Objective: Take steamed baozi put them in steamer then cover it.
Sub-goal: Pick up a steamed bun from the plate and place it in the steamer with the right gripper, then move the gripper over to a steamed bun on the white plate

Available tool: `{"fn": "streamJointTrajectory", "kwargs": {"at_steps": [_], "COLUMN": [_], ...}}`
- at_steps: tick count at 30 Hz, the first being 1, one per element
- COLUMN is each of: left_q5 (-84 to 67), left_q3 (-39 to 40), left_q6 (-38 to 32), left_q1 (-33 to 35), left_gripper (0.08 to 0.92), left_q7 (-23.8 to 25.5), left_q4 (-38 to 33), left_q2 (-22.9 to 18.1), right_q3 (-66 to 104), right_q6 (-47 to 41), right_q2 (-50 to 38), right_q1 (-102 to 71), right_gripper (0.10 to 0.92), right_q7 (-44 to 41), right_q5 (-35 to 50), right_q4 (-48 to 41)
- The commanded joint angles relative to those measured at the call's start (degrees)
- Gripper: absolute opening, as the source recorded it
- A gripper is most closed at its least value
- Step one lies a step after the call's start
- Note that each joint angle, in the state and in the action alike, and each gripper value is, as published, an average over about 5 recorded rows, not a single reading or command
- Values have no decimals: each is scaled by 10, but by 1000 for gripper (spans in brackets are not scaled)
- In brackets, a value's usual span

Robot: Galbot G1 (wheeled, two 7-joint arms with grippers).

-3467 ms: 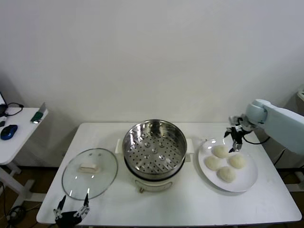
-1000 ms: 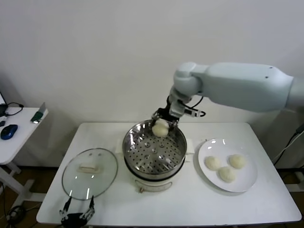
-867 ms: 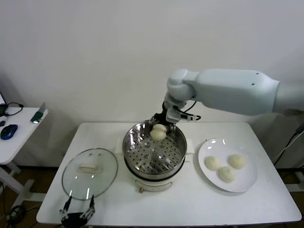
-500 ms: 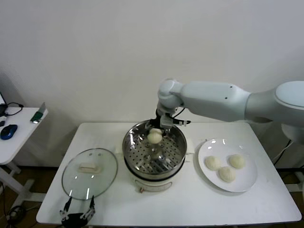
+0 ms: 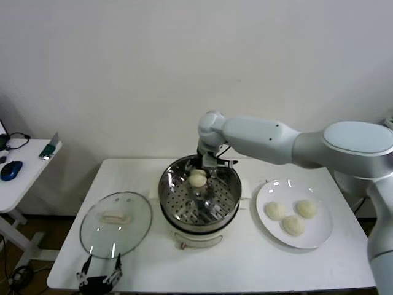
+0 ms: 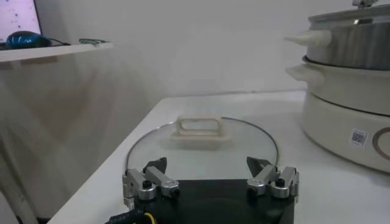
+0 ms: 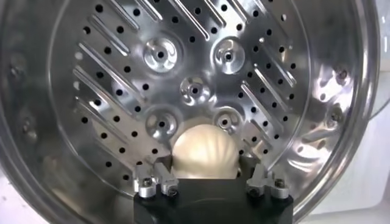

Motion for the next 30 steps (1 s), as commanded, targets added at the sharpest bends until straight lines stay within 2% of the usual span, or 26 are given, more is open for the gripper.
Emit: {"fn": "streamJointTrajectory", "kwargs": {"at_steps": [1,7,11,14,17,23,30], "left_q5": [2,7,9,10,8,-2,-17], "left_q3": [0,1,4,6,6,3,-8], "left_q6": [0,0,1,1,1,3,5], "left_q1": [1,4,4,3,2,-3,-11], "left_gripper": [823,823,823,823,823,823,823], "left_q7": [0,0,1,1,2,4,3], "left_q4": [-1,-2,-3,-3,-2,-12,-17], "left_q2": [0,0,-1,0,1,3,-2], "right_q3": [-18,-134,-228,-283,-335,-437,-365], "right_q6": [8,-29,-159,-250,-321,-405,-508], "right_q2": [0,-64,-143,-199,-250,-339,-423], "right_q1": [39,193,299,352,385,395,258], "right_gripper": [821,823,823,823,823,823,823], "right_q7": [-9,-78,-139,-153,-147,-105,-16], "right_q5": [91,324,524,609,602,559,485], "right_q4": [-7,54,113,149,181,266,304]}}
